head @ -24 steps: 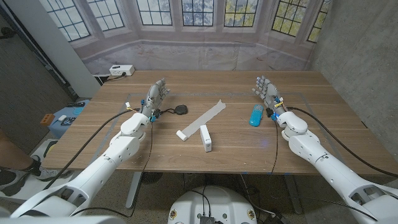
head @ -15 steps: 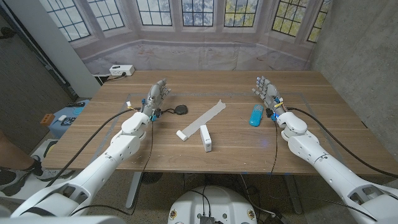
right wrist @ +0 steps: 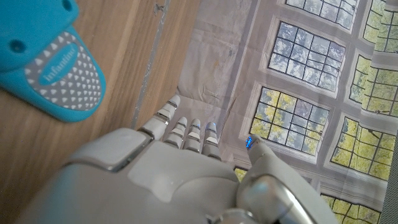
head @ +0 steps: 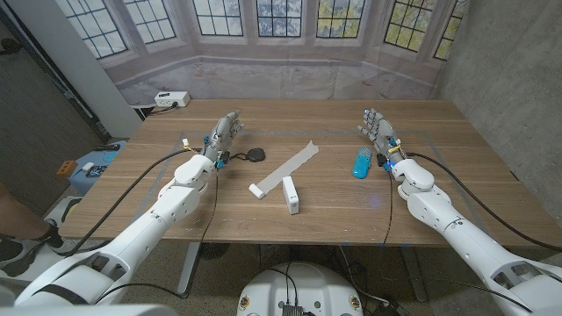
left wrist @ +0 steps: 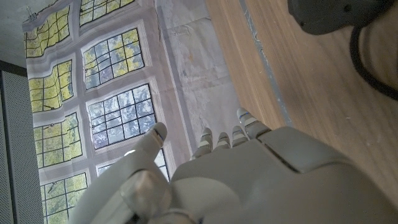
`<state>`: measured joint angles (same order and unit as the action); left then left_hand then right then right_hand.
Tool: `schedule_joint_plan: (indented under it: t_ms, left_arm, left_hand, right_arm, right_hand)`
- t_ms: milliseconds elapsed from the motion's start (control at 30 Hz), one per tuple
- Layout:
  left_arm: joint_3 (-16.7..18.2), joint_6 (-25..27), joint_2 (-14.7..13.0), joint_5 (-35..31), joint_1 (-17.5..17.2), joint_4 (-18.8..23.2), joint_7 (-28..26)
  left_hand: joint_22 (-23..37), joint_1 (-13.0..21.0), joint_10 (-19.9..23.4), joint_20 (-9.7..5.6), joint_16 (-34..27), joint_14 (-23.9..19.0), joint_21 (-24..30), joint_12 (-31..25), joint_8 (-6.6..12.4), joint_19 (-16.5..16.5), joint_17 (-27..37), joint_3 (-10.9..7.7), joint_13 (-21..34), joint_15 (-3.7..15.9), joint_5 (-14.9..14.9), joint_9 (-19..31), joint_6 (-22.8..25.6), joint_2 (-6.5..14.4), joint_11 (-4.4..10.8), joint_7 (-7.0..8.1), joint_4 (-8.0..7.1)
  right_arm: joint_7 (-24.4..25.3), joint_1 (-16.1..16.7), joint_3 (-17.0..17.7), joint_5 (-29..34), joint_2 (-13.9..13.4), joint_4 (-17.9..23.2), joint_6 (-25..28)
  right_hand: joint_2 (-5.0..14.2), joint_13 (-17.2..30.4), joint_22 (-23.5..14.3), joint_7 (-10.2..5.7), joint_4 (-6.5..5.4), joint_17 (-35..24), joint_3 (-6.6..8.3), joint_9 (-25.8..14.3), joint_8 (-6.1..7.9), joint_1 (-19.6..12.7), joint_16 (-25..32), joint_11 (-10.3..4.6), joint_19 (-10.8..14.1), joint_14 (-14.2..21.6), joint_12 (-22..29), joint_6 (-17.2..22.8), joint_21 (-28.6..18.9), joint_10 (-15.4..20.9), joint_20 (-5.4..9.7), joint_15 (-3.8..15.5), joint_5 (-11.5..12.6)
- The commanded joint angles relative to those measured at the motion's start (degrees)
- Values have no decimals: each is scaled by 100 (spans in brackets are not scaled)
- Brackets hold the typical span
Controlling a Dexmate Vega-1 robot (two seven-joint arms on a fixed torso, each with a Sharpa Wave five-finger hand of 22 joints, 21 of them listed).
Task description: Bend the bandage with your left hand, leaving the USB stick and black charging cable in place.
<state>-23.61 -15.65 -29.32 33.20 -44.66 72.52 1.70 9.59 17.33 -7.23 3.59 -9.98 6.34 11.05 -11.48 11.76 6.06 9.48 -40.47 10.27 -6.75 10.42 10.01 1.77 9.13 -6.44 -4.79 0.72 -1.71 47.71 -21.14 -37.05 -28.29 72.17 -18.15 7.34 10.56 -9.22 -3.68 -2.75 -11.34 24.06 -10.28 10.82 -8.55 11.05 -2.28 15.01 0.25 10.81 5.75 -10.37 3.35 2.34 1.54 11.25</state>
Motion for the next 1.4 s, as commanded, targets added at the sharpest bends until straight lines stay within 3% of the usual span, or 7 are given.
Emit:
schedule_joint_plan:
  t_ms: [33, 167, 333, 667, 1067, 1400]
  left_arm:
    - [-137, 84, -145, -369, 121, 108, -120]
    - [-187, 94, -165, -475, 216, 63, -97]
    - [-297, 107, -181, -627, 408, -56, 33]
    - [-672, 115, -260, -1405, 853, -179, 19]
    - [-871, 173, -337, -1790, 1067, -166, 140]
    - [-1055, 96, -280, -1979, 1321, -380, 428]
  left_hand:
    - [14, 196, 100, 9, -28, -78, 1, -51, 45, 52, 6, -41, 19, -5, 52, 14, 168, -2, 32, 57, 185]
    - [14, 361, 189, 5, -29, -119, 12, -68, 63, 113, 7, -69, 18, 16, 81, 16, 336, -9, 60, 132, 375]
    - [15, 430, 210, 19, -27, -130, 10, -68, 60, 121, 6, -76, 18, 39, 93, 17, 383, -14, 84, 135, 455]
    - [18, 529, 219, 31, -20, -136, 8, -58, 51, 134, 5, -77, 19, 49, 107, 19, 460, -18, 102, 152, 566]
    - [22, 625, 204, 68, 1, -84, -17, -38, 12, 75, 7, -44, 21, 81, 111, 22, 494, -38, 166, 188, 676]
    - [24, 718, 245, 70, -4, -54, -22, -40, 108, 47, 12, 53, 25, 35, 95, 28, 964, -103, 141, 128, 788]
  right_arm:
    - [-96, -126, -41, 14, 101, -237, -92]
    - [-96, -152, -50, 27, 135, -296, -129]
    - [-60, -159, -48, 45, 167, -335, -173]
    - [-41, -199, -47, 34, 271, -487, -263]
    - [-126, -279, -49, 3, 319, -639, -301]
    - [-144, -304, -41, -3, 360, -736, -367]
  right_hand:
    - [34, 23, -29, -16, 32, -19, 39, -14, 28, -52, 54, 3, 49, 28, 35, 47, -39, 44, 361, 219, 26]
    - [33, 23, -29, -15, 35, -18, 40, -14, 27, -52, 54, 3, 55, 29, 33, 49, -41, 41, 354, 213, 25]
    - [35, 23, -29, -13, 36, -19, 43, -14, 28, -51, 55, 13, 62, 29, 32, 56, -43, 41, 350, 212, 25]
    - [38, 23, -30, -11, 42, -18, 47, -14, 27, -54, 57, -1, 70, 35, 32, 61, -45, 44, 346, 204, 23]
    - [39, 23, -30, -2, 54, -19, 48, -15, 29, -57, 60, 10, 77, 39, 30, 79, -45, 41, 347, 206, 20]
    - [45, 23, -30, -2, 67, -19, 50, -15, 31, -65, 62, 2, 83, 39, 30, 95, -45, 44, 348, 207, 18]
